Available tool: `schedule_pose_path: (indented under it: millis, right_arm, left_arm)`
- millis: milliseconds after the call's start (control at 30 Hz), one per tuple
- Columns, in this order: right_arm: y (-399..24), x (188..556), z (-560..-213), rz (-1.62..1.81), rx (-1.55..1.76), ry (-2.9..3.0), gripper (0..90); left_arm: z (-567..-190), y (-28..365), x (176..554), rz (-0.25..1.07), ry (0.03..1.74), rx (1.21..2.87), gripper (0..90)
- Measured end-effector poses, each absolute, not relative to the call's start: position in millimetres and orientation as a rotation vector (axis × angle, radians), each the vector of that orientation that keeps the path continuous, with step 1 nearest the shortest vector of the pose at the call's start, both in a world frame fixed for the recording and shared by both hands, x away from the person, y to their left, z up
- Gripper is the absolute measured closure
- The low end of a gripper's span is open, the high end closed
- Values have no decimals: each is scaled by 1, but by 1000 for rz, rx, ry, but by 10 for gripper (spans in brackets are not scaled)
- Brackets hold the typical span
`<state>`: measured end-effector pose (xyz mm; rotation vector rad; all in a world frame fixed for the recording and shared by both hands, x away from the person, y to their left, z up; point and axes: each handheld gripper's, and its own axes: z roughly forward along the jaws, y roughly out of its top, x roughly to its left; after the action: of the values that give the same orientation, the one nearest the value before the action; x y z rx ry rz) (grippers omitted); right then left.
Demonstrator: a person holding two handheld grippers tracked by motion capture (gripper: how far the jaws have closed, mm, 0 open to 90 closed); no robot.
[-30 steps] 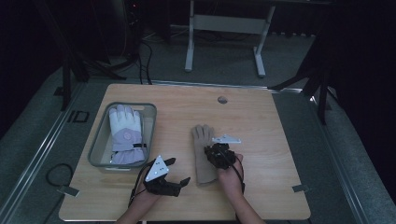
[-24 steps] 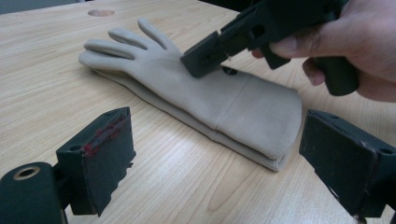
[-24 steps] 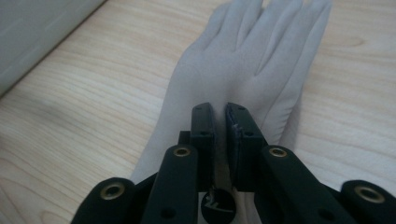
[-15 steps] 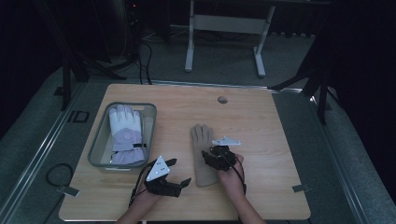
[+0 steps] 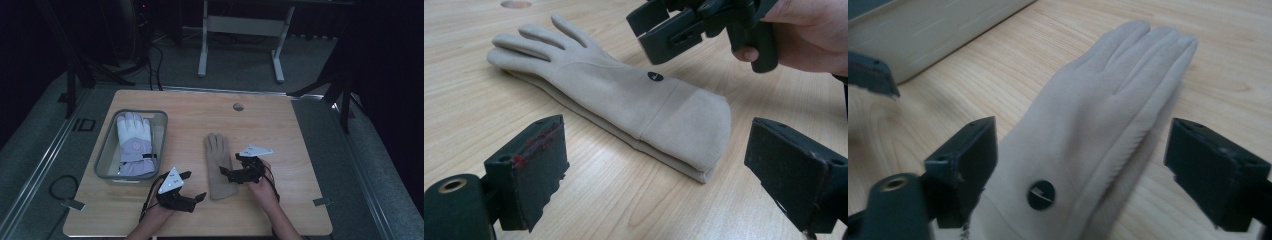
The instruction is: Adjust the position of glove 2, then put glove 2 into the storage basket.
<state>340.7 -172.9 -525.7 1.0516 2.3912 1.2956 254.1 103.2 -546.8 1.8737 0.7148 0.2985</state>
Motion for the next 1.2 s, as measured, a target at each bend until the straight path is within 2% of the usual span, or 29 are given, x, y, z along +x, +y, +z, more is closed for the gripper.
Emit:
schedule_pose_path:
  millis: [333, 567, 767, 867, 1000, 1200]
  right_arm:
    - [-203, 346, -518, 1340, 816, 2414, 136]
    - [-214, 351, -517, 1390, 903, 2519, 125]
    - [-215, 355, -518, 1430, 850, 2543, 111]
    - [-212, 361, -516, 1429, 846, 2536, 141]
    - [-204, 375, -510, 1381, 867, 2496, 207]
    - [-185, 399, -510, 1380, 930, 2487, 232]
  left_arm:
    - [-548, 99, 256, 220, 703, 1899, 101]
    - [-547, 89, 255, 214, 634, 1960, 122]
    - [-541, 78, 258, 192, 563, 1994, 146]
    - [-541, 71, 260, 181, 534, 2024, 154]
    - [-538, 64, 264, 179, 498, 2039, 218]
    - [-533, 50, 269, 190, 408, 2118, 282]
